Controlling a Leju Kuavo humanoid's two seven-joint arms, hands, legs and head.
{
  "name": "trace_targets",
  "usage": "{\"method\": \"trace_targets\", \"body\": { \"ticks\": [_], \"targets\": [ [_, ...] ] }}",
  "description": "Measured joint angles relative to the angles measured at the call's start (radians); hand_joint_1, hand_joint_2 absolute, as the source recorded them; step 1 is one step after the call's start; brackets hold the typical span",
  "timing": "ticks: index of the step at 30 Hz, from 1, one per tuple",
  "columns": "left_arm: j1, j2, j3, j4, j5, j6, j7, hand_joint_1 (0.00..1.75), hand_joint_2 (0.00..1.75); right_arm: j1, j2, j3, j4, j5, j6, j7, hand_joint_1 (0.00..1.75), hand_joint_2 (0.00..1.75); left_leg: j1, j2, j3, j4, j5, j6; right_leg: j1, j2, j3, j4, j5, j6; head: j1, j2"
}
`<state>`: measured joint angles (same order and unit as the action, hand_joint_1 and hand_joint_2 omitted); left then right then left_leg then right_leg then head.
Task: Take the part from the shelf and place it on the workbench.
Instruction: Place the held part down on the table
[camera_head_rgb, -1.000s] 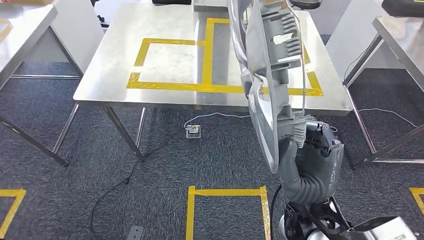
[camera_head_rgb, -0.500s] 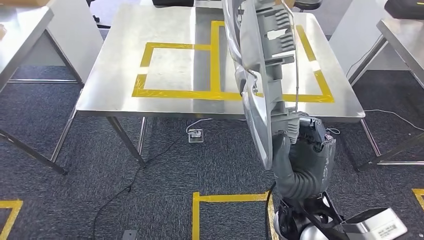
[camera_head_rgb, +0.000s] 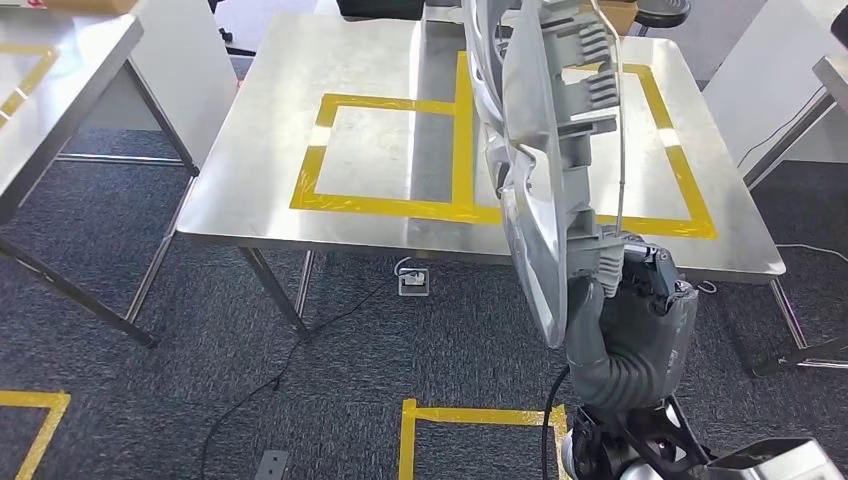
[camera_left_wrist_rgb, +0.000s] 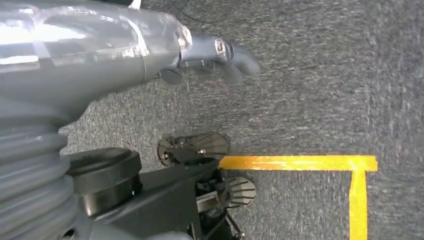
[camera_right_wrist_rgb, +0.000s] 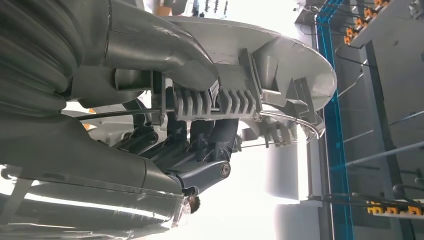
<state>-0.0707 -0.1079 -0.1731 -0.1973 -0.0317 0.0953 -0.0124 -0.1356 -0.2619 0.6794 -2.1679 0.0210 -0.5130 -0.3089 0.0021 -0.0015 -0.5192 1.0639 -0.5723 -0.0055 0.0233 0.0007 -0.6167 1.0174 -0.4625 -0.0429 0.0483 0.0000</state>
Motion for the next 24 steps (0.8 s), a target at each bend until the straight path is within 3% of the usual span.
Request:
{"method": "trace_targets", "body": {
  "ticks": [2, 5, 7, 10, 11, 12, 14, 16, 18, 20, 21, 22, 23, 24],
  "targets": [
    [-0.003, 0.002, 0.000, 0.000, 0.001, 0.000, 0.000, 0.00, 1.75, -0.002, 0.001, 0.001, -0.001, 0.000, 0.001, -0.001, 1.75, 1.75, 0.000, -0.002, -0.025, 0.053, -0.018, -0.010, -0.008, -0.002, 0.033, -0.023, 0.001, 0.003, -0.006, 0.000],
    [-0.003, 0.005, 0.000, 0.000, 0.003, 0.000, 0.000, 0.00, 1.75, -0.003, 0.002, 0.001, -0.001, 0.000, 0.001, -0.002, 1.75, 1.75, 0.005, -0.002, -0.132, 0.198, -0.081, -0.025, -0.014, -0.001, 0.054, -0.029, -0.016, 0.008, -0.015, 0.000],
    [-0.001, 0.007, 0.000, 0.000, 0.004, 0.000, 0.000, 0.00, 1.75, -0.001, 0.001, 0.001, -0.001, 0.000, 0.001, -0.002, 1.75, 1.75, 0.010, -0.001, -0.171, 0.210, -0.076, -0.032, -0.020, 0.001, 0.073, -0.029, -0.033, 0.015, -0.018, 0.000],
    [0.001, 0.010, 0.000, 0.000, 0.004, 0.000, 0.000, 0.00, 1.75, 0.000, 0.001, 0.001, -0.001, 0.000, 0.001, -0.002, 1.75, 1.75, 0.016, 0.005, -0.147, 0.061, 0.053, -0.036, -0.027, 0.002, 0.109, -0.023, -0.067, 0.034, -0.032, 0.000],
    [0.001, 0.011, 0.000, 0.001, 0.004, 0.000, 0.000, 0.00, 1.75, -0.001, 0.001, 0.002, 0.000, 0.000, 0.001, -0.003, 1.75, 1.75, 0.016, 0.008, -0.138, 0.018, 0.086, -0.030, -0.028, 0.002, 0.115, -0.020, -0.078, 0.042, -0.039, 0.000],
    [0.001, 0.011, 0.000, 0.001, 0.005, 0.000, 0.000, 0.00, 1.75, -0.001, 0.001, 0.001, 0.000, 0.000, 0.001, -0.004, 1.75, 1.75, 0.014, 0.009, -0.136, -0.001, 0.100, -0.021, -0.028, 0.002, 0.117, -0.017, -0.086, 0.050, -0.042, 0.000],
    [0.002, 0.012, 0.000, 0.002, 0.005, 0.000, 0.001, 0.00, 1.75, -0.002, 0.001, 0.001, -0.001, 0.000, 0.001, -0.005, 1.75, 1.75, 0.010, 0.008, -0.131, -0.005, 0.094, 0.001, -0.029, 0.003, 0.120, -0.015, -0.094, 0.061, -0.041, 0.000],
    [0.002, 0.013, 0.000, 0.002, 0.006, 0.000, 0.001, 0.00, 1.75, -0.002, 0.001, 0.000, -0.002, -0.001, 0.001, -0.005, 1.75, 1.75, 0.013, 0.005, -0.116, -0.010, 0.088, 0.014, -0.031, 0.001, 0.107, 0.022, -0.098, 0.070, -0.036, 0.000],
    [0.000, 0.013, 0.000, 0.002, 0.006, 0.000, 0.000, 0.00, 1.75, -0.003, 0.001, 0.001, -0.002, -0.001, 0.001, -0.005, 1.75, 1.75, 0.015, 0.004, -0.099, -0.013, 0.076, 0.023, -0.033, 0.000, 0.048, 0.130, -0.124, 0.080, -0.028, 0.000],
    [0.000, 0.013, 0.000, 0.003, 0.006, 0.000, 0.000, 0.00, 1.75, -0.003, 0.001, 0.001, -0.001, 0.000, 0.002, -0.006, 1.75, 1.75, 0.015, 0.004, -0.081, -0.013, 0.059, 0.026, -0.033, 0.000, -0.032, 0.249, -0.172, 0.086, -0.019, 0.000],
    [0.001, 0.013, 0.000, 0.003, 0.006, 0.000, 0.000, 0.00, 1.75, -0.002, 0.001, 0.001, -0.001, 0.000, 0.002, -0.006, 1.75, 1.75, 0.014, 0.004, -0.070, -0.013, 0.050, 0.027, -0.033, 0.000, -0.060, 0.278, -0.183, 0.086, -0.014, 0.000],
    [0.001, 0.013, 0.000, 0.003, 0.006, 0.000, 0.000, 0.00, 1.75, -0.002, 0.001, 0.001, -0.001, -0.001, 0.003, -0.006, 1.75, 1.75, 0.013, 0.003, -0.056, -0.013, 0.040, 0.026, -0.032, 0.000, -0.072, 0.273, -0.172, 0.083, -0.010, 0.000],
    [0.001, 0.013, 0.000, 0.003, 0.006, 0.000, 0.000, 0.00, 1.75, -0.002, 0.001, 0.001, -0.001, -0.001, 0.003, -0.006, 1.75, 1.75, 0.011, 0.002, -0.042, -0.014, 0.030, 0.026, -0.031, 0.001, -0.070, 0.235, -0.138, 0.077, -0.006, 0.000],
    [0.001, 0.013, 0.000, 0.003, 0.006, 0.000, 0.000, 0.00, 1.75, -0.002, 0.001, 0.001, -0.001, -0.001, 0.003, -0.006, 1.75, 1.75, 0.010, 0.002, -0.027, -0.015, 0.020, 0.025, -0.028, 0.001, -0.057, 0.173, -0.086, 0.067, -0.002, 0.000]
  ]
}}
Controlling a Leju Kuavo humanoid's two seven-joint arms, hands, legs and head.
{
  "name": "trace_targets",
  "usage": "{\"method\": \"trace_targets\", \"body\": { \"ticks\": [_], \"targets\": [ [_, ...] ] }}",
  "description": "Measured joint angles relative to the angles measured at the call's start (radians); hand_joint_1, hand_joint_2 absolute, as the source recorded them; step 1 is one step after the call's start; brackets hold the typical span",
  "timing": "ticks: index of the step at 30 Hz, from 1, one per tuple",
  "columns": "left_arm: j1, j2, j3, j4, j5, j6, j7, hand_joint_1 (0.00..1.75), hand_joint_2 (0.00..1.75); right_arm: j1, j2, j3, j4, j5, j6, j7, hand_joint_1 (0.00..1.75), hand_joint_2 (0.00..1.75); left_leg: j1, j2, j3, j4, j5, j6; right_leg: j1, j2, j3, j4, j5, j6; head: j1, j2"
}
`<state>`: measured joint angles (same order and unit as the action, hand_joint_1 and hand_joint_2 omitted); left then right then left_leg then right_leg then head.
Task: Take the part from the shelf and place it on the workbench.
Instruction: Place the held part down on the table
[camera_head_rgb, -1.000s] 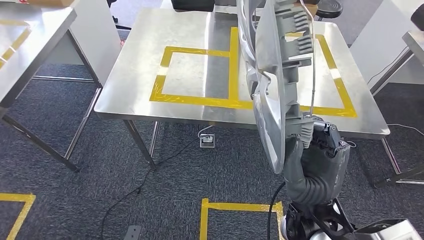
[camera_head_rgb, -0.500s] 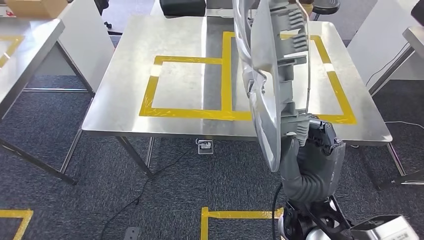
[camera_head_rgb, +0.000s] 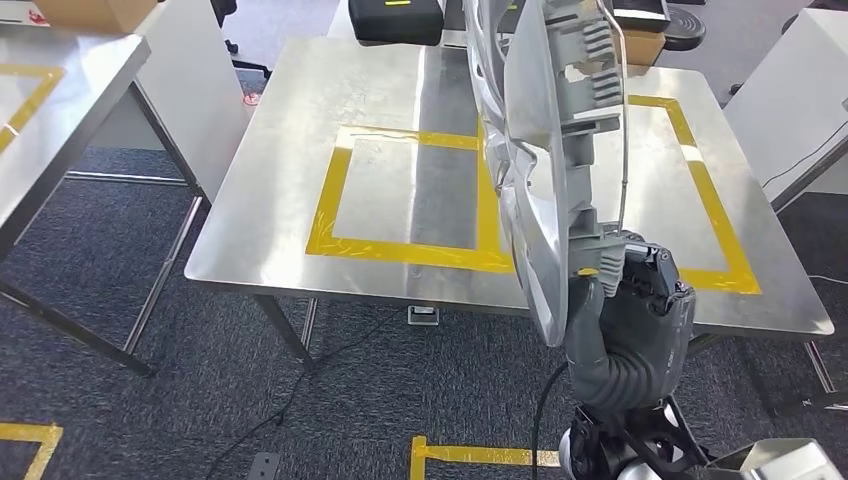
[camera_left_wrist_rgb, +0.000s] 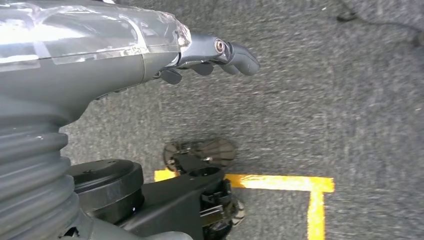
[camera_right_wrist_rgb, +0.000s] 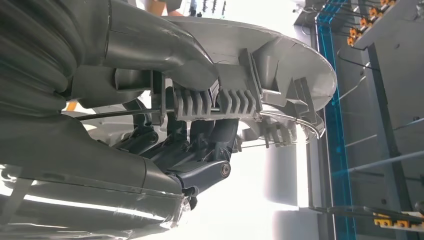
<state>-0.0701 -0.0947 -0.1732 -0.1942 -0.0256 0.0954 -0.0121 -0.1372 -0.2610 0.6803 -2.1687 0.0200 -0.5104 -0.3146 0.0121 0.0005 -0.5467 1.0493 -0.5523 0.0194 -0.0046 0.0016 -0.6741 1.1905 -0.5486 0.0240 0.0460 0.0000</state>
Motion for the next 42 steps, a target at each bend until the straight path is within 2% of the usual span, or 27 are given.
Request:
{"method": "trace_targets", "body": {
  "ticks": [1, 2, 3, 5, 7, 8, 9, 11, 12, 13, 14, 15, 16, 18, 20, 21, 27, 30, 32, 33, 35, 36, 37, 38, 40, 41, 42],
  "targets": [
    [0.000, -0.001, 0.000, 0.000, 0.000, 0.000, 0.000, 0.00, 1.75, 0.000, 0.000, 0.000, 0.000, 0.000, 0.000, 0.000, 1.75, 1.75, -0.001, 0.000, 0.012, -0.001, -0.009, -0.002, 0.005, 0.001, 0.013, -0.058, 0.045, -0.011, 0.000, 0.000],
    [-0.001, -0.002, 0.000, 0.000, 0.000, 0.000, 0.000, 0.00, 1.75, 0.000, 0.000, 0.000, 0.000, 0.000, 0.000, -0.001, 1.75, 1.75, -0.001, 0.000, 0.019, -0.003, -0.017, -0.007, 0.010, 0.001, 0.024, -0.105, 0.073, -0.023, 0.000, 0.000],
    [-0.001, -0.004, 0.000, 0.000, 0.000, 0.000, 0.000, 0.00, 1.75, 0.000, -0.001, -0.001, 0.000, 0.000, 0.000, -0.001, 1.75, 1.75, -0.001, 0.001, 0.023, -0.006, -0.023, -0.012, 0.015, 0.001, 0.031, -0.134, 0.088, -0.031, 0.000, 0.000],
    [-0.002, -0.006, 0.000, 0.000, 0.001, 0.000, 0.001, 0.00, 1.75, 0.000, -0.001, 0.000, -0.001, 0.000, 0.001, -0.002, 1.75, 1.75, -0.001, 0.003, 0.032, -0.011, -0.024, -0.025, 0.019, 0.000, 0.043, -0.159, 0.082, -0.041, 0.001, 0.000],
    [-0.004, -0.006, 0.000, 0.000, 0.002, 0.000, 0.001, 0.00, 1.75, 0.002, -0.001, 0.000, -0.002, -0.001, 0.001, -0.003, 1.75, 1.75, -0.002, 0.003, 0.039, 0.002, -0.028, -0.033, 0.014, -0.002, 0.070, -0.183, 0.084, -0.045, 0.001, 0.000],
    [-0.005, -0.006, 0.000, 0.000, 0.002, 0.000, 0.001, 0.00, 1.75, 0.002, 0.000, 0.000, -0.003, -0.001, 0.000, -0.003, 1.75, 1.75, -0.003, 0.002, 0.026, 0.029, -0.037, -0.036, 0.010, -0.003, 0.085, -0.193, 0.083, -0.048, -0.002, 0.000],
    [-0.006, -0.005, 0.000, 0.000, 0.002, 0.000, 0.001, 0.00, 1.75, 0.003, 0.000, 0.000, -0.003, -0.001, 0.000, -0.004, 1.75, 1.75, -0.003, -0.001, -0.001, 0.076, -0.053, -0.039, 0.008, -0.003, 0.097, -0.199, 0.080, -0.050, -0.007, 0.000],
    [-0.005, -0.004, 0.000, 0.000, 0.003, 0.001, 0.001, 0.00, 1.75, 0.002, 0.000, 0.000, -0.003, -0.001, -0.002, -0.005, 1.75, 1.75, -0.002, -0.003, -0.080, 0.188, -0.094, -0.046, 0.007, -0.003, 0.113, -0.203, 0.066, -0.053, -0.015, 0.000],
    [-0.004, -0.003, 0.000, 0.000, 0.003, 0.001, 0.002, 0.00, 1.75, 0.004, 0.000, 0.000, -0.003, -0.001, -0.003, -0.006, 1.75, 1.75, -0.002, -0.003, -0.115, 0.223, -0.108, -0.049, 0.007, -0.002, 0.123, -0.203, 0.057, -0.052, -0.018, 0.000],
    [-0.003, -0.003, 0.000, 0.000, 0.004, 0.001, 0.002, 0.00, 1.75, 0.006, 0.000, 0.000, -0.003, -0.001, -0.003, -0.006, 1.75, 1.75, -0.002, -0.003, -0.137, 0.229, -0.104, -0.051, 0.007, 0.000, 0.135, -0.203, 0.047, -0.050, -0.020, 0.000],
    [-0.002, -0.003, 0.000, 0.000, 0.005, 0.001, 0.002, 0.00, 1.75, 0.008, 0.000, 0.000, -0.003, -0.002, -0.004, -0.006, 1.75, 1.75, -0.001, -0.002, -0.143, 0.205, -0.078, -0.053, 0.006, 0.001, 0.149, -0.202, 0.036, -0.047, -0.022, 0.000],
    [-0.002, -0.002, 0.000, 0.000, 0.005, 0.002, 0.002, 0.00, 1.75, 0.010, 0.000, 0.000, -0.003, -0.002, -0.004, -0.006, 1.75, 1.75, 0.000, -0.001, -0.138, 0.155, -0.030, -0.054, 0.005, 0.001, 0.166, -0.202, 0.023, -0.043, -0.026, 0.000],
    [-0.001, -0.002, 0.000, 0.000, 0.006, 0.001, 0.002, 0.00, 1.75, 0.011, 0.000, 0.000, -0.002, -0.002, -0.004, -0.006, 1.75, 1.75, 0.001, 0.000, -0.129, 0.103, 0.020, -0.053, 0.005, 0.001, 0.182, -0.199, 0.010, -0.038, -0.030, 0.000],
    [0.000, -0.003, 0.000, 0.001, 0.007, 0.001, 0.003, 0.00, 1.75, 0.010, 0.000, -0.001, -0.002, -0.003, -0.004, -0.006, 1.75, 1.75, -0.001, 0.005, -0.115, 0.029, 0.074, -0.040, 0.006, 0.002, 0.198, -0.193, -0.013, -0.025, -0.039, 0.000],
    [0.002, -0.003, 0.000, 0.001, 0.011, 0.004, 0.004, 0.00, 1.75, 0.009, 0.000, -0.004, -0.001, -0.007, -0.004, -0.006, 1.75, 1.75, -0.005, 0.007, -0.111, 0.018, 0.072, -0.022, 0.007, 0.003, 0.199, -0.189, -0.024, -0.016, -0.040, 0.000],
    [0.002, -0.004, 0.000, 0.001, 0.013, 0.006, 0.004, 0.00, 1.75, 0.010, 0.000, -0.005, -0.002, -0.010, -0.005, -0.006, 1.75, 1.75, -0.006, 0.005, -0.109, 0.020, 0.076, -0.018, 0.007, 0.003, 0.200, -0.189, -0.027, -0.014, -0.038, 0.000],
    [0.001, -0.008, -0.002, 0.002, 0.026, 0.013, 0.005, 0.00, 1.75, 0.011, -0.001, -0.011, -0.002, -0.019, -0.012, -0.005, 1.75, 1.75, -0.004, -0.006, -0.115, 0.017, 0.075, -0.018, 0.006, 0.000, 0.202, -0.197, -0.016, -0.020, -0.031, 0.000],
    [0.002, -0.008, -0.003, 0.002, 0.027, 0.013, 0.005, 0.00, 1.75, 0.014, -0.002, -0.019, -0.001, -0.014, -0.027, -0.002, 1.75, 1.75, -0.004, -0.010, -0.102, 0.007, 0.069, -0.011, 0.006, 0.000, 0.194, -0.179, 0.006, -0.028, -0.029, 0.000],
    [0.002, -0.009, -0.009, 0.002, 0.030, 0.012, 0.005, 0.00, 1.75, 0.014, -0.008, -0.037, 0.001, -0.004, -0.048, 0.023, 1.75, 1.75, -0.005, -0.011, -0.092, 0.003, 0.065, -0.006, 0.006, 0.000, 0.201, -0.182, 0.006, -0.036, -0.028, 0.000],
    [0.001, -0.010, -0.013, 0.002, 0.031, 0.012, 0.005, 0.00, 1.75, 0.014, -0.015, -0.051, 0.003, 0.001, -0.061, 0.048, 1.75, 1.75, -0.007, -0.011, -0.090, 0.003, 0.064, -0.004, 0.006, 0.000, 0.206, -0.188, 0.001, -0.043, -0.027, 0.000],
    [0.001, -0.011, -0.022, 0.002, 0.034, 0.011, 0.004, 0.00, 1.75, 0.009, -0.033, -0.089, 0.010, 0.000, -0.082, 0.110, 1.75, 1.75, -0.012, -0.009, -0.090, 0.003, 0.064, 0.000, 0.005, -0.001, 0.218, -0.206, -0.018, -0.068, -0.024, 0.000],
    [0.001, -0.013, -0.027, 0.002, 0.035, 0.009, 0.003, 0.00, 1.75, 0.005, -0.047, -0.110, 0.019, -0.006, -0.086, 0.140, 1.75, 1.75, -0.015, -0.007, -0.090, 0.003, 0.064, 0.002, 0.004, -0.002, 0.223, -0.215, -0.025, -0.076, -0.024, 0.000],
    [0.001, -0.013, -0.031, 0.002, 0.036, 0.008, 0.002, 0.00, 1.75, 0.000, -0.062, -0.133, 0.032, -0.015, -0.086, 0.171, 1.75, 1.75, -0.017, -0.005, -0.090, 0.003, 0.065, 0.003, 0.002, -0.002, 0.227, -0.221, -0.030, -0.074, -0.024, 0.000],
    [0.000, -0.014, -0.034, 0.002, 0.037, 0.005, 0.001, 0.00, 1.75, -0.006, -0.079, -0.157, 0.049, -0.022, -0.081, 0.203, 1.75, 1.75, -0.019, -0.003, -0.090, 0.003, 0.067, 0.006, 0.000, -0.002, 0.228, -0.226, -0.031, -0.062, -0.024, 0.000],
    [0.000, -0.016, -0.037, 0.002, 0.040, 0.001, -0.001, 0.00, 1.75, -0.017, -0.117, -0.204, 0.087, -0.031, -0.064, 0.265, 1.75, 1.75, -0.022, -0.002, -0.092, 0.003, 0.070, 0.010, -0.006, -0.002, 0.229, -0.229, -0.026, -0.020, -0.024, 0.000],
    [-0.001, -0.017, -0.040, 0.002, 0.042, -0.001, -0.002, 0.00, 1.75, -0.022, -0.136, -0.226, 0.107, -0.032, -0.053, 0.291, 1.75, 1.75, -0.023, -0.002, -0.092, 0.003, 0.071, 0.012, -0.008, -0.002, 0.229, -0.231, -0.025, -0.004, -0.023, 0.000],
    [-0.001, -0.017, -0.044, 0.002, 0.043, -0.002, -0.002, 0.00, 1.75, -0.028, -0.154, -0.245, 0.125, -0.029, -0.042, 0.313, 1.75, 1.75, -0.023, -0.002, -0.093, 0.003, 0.073, 0.013, -0.009, -0.002, 0.229, -0.232, -0.024, 0.005, -0.023, 0.000]
  ]
}}
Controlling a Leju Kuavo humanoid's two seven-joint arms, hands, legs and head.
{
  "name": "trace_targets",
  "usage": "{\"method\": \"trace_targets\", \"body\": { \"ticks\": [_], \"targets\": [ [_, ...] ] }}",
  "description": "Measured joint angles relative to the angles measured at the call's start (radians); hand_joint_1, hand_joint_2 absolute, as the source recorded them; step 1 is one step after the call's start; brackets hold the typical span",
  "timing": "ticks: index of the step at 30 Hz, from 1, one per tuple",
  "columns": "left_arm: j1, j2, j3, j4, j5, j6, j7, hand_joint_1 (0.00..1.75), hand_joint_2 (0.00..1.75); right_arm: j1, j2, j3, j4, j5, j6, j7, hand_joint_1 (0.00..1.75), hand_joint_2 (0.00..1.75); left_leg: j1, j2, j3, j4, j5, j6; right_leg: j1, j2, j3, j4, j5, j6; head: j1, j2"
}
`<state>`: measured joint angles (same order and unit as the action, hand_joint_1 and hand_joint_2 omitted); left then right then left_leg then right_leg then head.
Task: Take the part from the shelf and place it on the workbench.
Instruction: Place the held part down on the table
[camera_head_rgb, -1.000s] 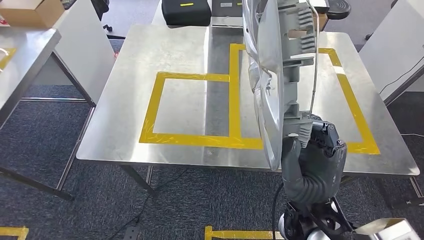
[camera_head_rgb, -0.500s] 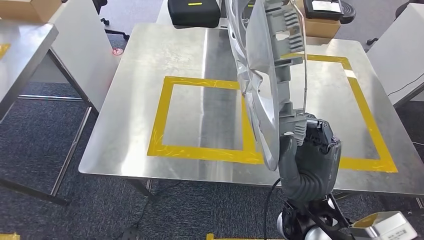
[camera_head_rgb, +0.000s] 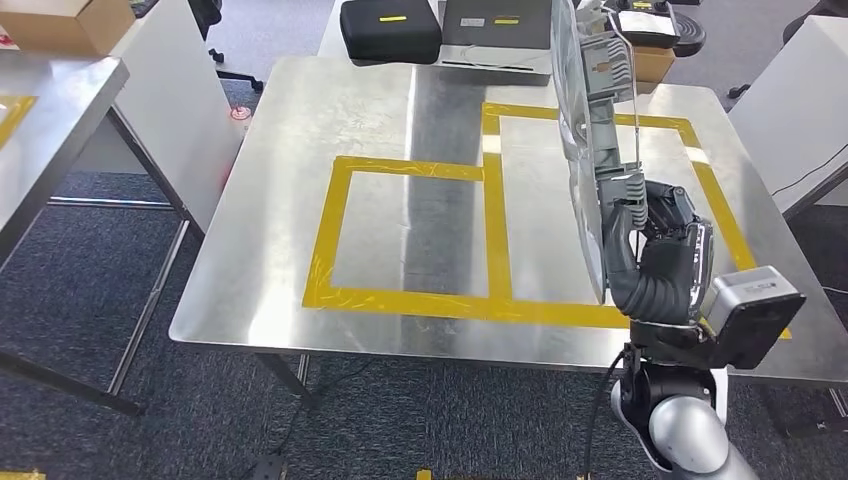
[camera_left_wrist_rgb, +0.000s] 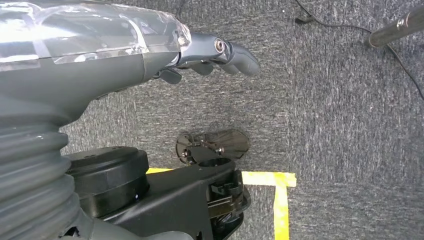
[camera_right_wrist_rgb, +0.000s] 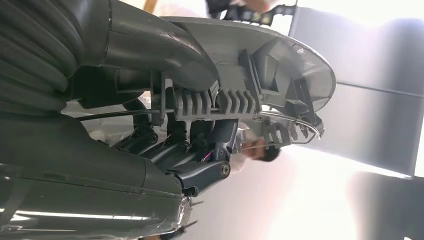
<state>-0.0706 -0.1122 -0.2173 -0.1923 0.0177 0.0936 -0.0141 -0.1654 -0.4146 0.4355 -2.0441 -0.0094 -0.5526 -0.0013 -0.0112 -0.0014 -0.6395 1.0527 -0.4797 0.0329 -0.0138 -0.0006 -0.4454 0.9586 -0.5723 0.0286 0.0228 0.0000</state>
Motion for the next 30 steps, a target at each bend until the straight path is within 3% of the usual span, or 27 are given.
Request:
{"method": "trace_targets", "body": {
  "ticks": [3, 12, 21, 30],
  "targets": [
    [0.000, -0.003, -0.012, 0.000, 0.002, -0.004, 0.000, 0.00, 1.75, -0.026, -0.050, -0.046, 0.054, 0.021, 0.036, 0.073, 1.75, 1.75, 0.000, 0.000, 0.000, 0.000, 0.003, 0.001, 0.000, 0.000, 0.000, 0.000, 0.002, 0.006, 0.000, 0.000],
    [-0.001, -0.007, -0.039, 0.000, 0.009, -0.013, 0.003, 0.00, 1.75, -0.077, -0.154, -0.112, 0.177, 0.075, 0.106, 0.198, 1.75, 1.75, 0.001, 0.000, 0.001, -0.002, 0.006, -0.001, 0.001, -0.002, 0.001, 0.002, 0.003, 0.007, 0.000, 0.000],
    [-0.014, -0.007, -0.082, 0.000, 0.010, -0.031, 0.026, 0.00, 1.75, -0.176, -0.264, -0.102, 0.312, 0.233, 0.299, 0.400, 1.75, 1.75, 0.001, 0.000, 0.001, -0.003, 0.006, -0.001, 0.001, -0.002, 0.001, 0.002, 0.002, 0.007, -0.001, 0.000],
    [-0.028, -0.007, -0.133, -0.001, 0.013, -0.037, 0.042, 0.00, 1.75, -0.259, -0.329, -0.039, 0.415, 0.326, 0.426, 0.493, 1.75, 1.75, 0.001, 0.003, 0.001, -0.003, 0.006, -0.001, 0.001, -0.002, 0.001, 0.002, 0.003, 0.007, -0.001, 0.000]
  ]
}}
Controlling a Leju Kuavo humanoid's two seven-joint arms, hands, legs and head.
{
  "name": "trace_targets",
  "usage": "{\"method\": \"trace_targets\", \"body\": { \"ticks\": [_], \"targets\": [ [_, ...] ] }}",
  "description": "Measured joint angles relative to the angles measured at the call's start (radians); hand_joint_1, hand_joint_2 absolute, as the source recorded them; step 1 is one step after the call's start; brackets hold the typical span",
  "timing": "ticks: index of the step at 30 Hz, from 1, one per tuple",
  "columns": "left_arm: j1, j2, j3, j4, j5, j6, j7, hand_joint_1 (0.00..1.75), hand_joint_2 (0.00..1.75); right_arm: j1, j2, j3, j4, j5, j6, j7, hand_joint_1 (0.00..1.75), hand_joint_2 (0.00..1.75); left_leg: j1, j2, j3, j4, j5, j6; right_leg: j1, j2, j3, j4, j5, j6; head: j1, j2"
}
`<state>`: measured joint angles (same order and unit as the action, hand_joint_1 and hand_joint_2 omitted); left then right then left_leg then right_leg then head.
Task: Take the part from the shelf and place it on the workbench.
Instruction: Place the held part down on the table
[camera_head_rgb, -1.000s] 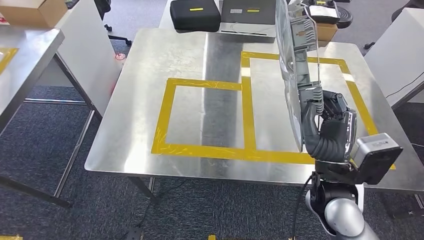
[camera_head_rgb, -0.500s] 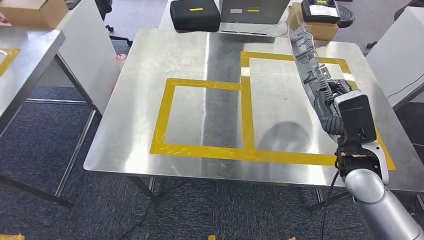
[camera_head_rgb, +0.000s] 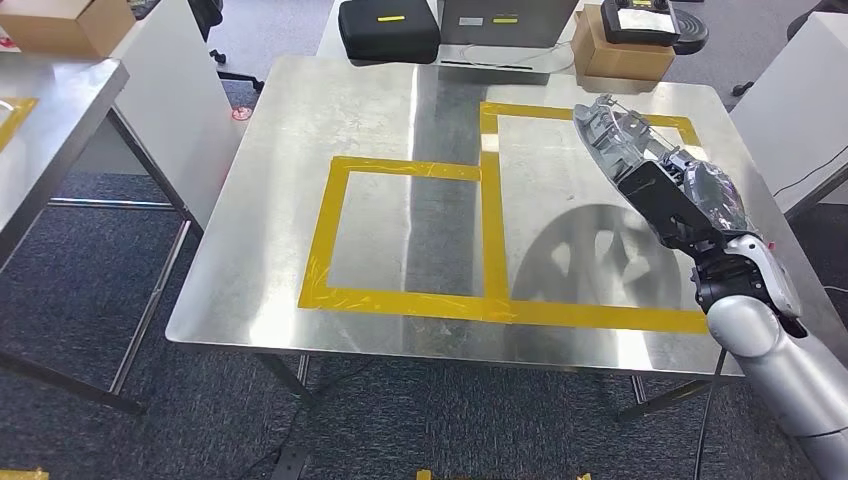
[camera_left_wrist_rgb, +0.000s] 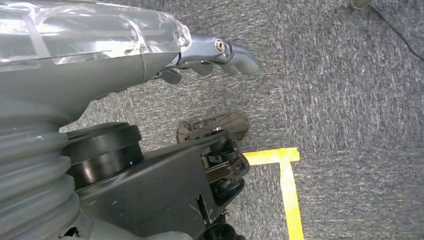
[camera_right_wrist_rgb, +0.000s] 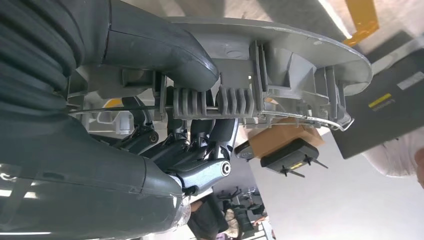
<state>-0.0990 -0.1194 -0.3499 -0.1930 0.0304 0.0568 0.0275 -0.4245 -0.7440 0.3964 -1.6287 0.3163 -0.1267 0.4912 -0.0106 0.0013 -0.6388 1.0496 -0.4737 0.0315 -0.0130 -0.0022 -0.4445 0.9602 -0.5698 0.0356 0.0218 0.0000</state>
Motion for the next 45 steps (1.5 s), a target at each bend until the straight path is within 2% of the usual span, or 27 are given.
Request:
{"method": "trace_targets", "body": {
  "ticks": [5, 12, 20, 33, 37, 39, 43, 45],
  "targets": [
    [-0.002, 0.000, -0.012, 0.000, 0.000, -0.001, 0.000, 0.00, 1.75, -0.017, -0.017, 0.030, 0.028, 0.015, 0.016, 0.012, 1.75, 1.75, 0.000, 0.002, 0.000, 0.000, 0.000, 0.000, 0.000, 0.000, 0.000, 0.000, 0.000, 0.000, 0.000, 0.000],
    [-0.006, 0.000, -0.032, 0.000, 0.007, -0.009, 0.005, 0.00, 1.75, -0.059, -0.037, 0.083, 0.070, 0.092, 0.107, 0.078, 1.75, 1.75, 0.000, 0.005, 0.001, -0.001, 0.000, 0.000, 0.000, 0.001, 0.000, 0.000, 0.000, 0.000, 0.000, 0.000],
    [-0.005, 0.000, -0.057, 0.000, 0.011, -0.009, -0.001, 0.00, 1.75, -0.076, -0.061, 0.113, 0.098, 0.093, 0.110, 0.084, 1.75, 1.75, 0.000, 0.005, 0.001, -0.002, 0.000, 0.000, 0.001, 0.002, 0.000, 0.000, 0.000, 0.000, 0.000, 0.000],
    [-0.011, 0.002, -0.085, -0.001, 0.015, -0.004, -0.037, 0.00, 1.75, -0.081, -0.066, 0.128, 0.109, 0.092, 0.105, 0.077, 1.75, 1.75, 0.000, 0.007, 0.003, -0.003, 0.000, 0.000, 0.001, 0.003, 0.000, 0.000, 0.000, 0.000, 0.000, 0.000],
    [-0.011, 0.002, -0.089, -0.001, 0.014, 0.000, -0.040, 0.00, 1.75, -0.081, -0.066, 0.128, 0.108, 0.091, 0.103, 0.074, 0.00, 1.75, 0.000, 0.007, 0.003, -0.003, 0.000, 0.000, 0.001, 0.003, 0.000, 0.000, 0.000, 0.000, 0.000, 0.000],
    [-0.011, 0.002, -0.093, -0.001, 0.013, 0.005, -0.041, 0.00, 1.75, -0.083, -0.066, 0.128, 0.108, 0.090, 0.100, 0.070, 0.00, 1.75, 0.000, 0.007, 0.003, -0.003, 0.000, 0.000, 0.001, 0.003, 0.000, 0.000, 0.000, 0.000, 0.000, 0.000],
    [-0.011, 0.003, -0.103, -0.002, 0.033, 0.007, -0.043, 0.00, 0.00, -0.084, -0.067, 0.128, 0.108, 0.087, 0.090, 0.067, 0.00, 1.75, 0.000, 0.006, 0.004, -0.003, 0.000, 0.000, 0.001, 0.003, 0.000, 0.000, 0.000, 0.000, 0.000, 0.000],
    [-0.011, 0.003, -0.105, -0.002, 0.039, 0.007, -0.043, 0.00, 0.00, -0.084, -0.068, 0.127, 0.108, 0.084, 0.087, 0.067, 0.00, 1.75, 0.000, 0.006, 0.004, -0.003, 0.000, 0.000, 0.001, 0.003, 0.000, 0.000, 0.000, 0.000, 0.000, 0.000]
  ]
}}
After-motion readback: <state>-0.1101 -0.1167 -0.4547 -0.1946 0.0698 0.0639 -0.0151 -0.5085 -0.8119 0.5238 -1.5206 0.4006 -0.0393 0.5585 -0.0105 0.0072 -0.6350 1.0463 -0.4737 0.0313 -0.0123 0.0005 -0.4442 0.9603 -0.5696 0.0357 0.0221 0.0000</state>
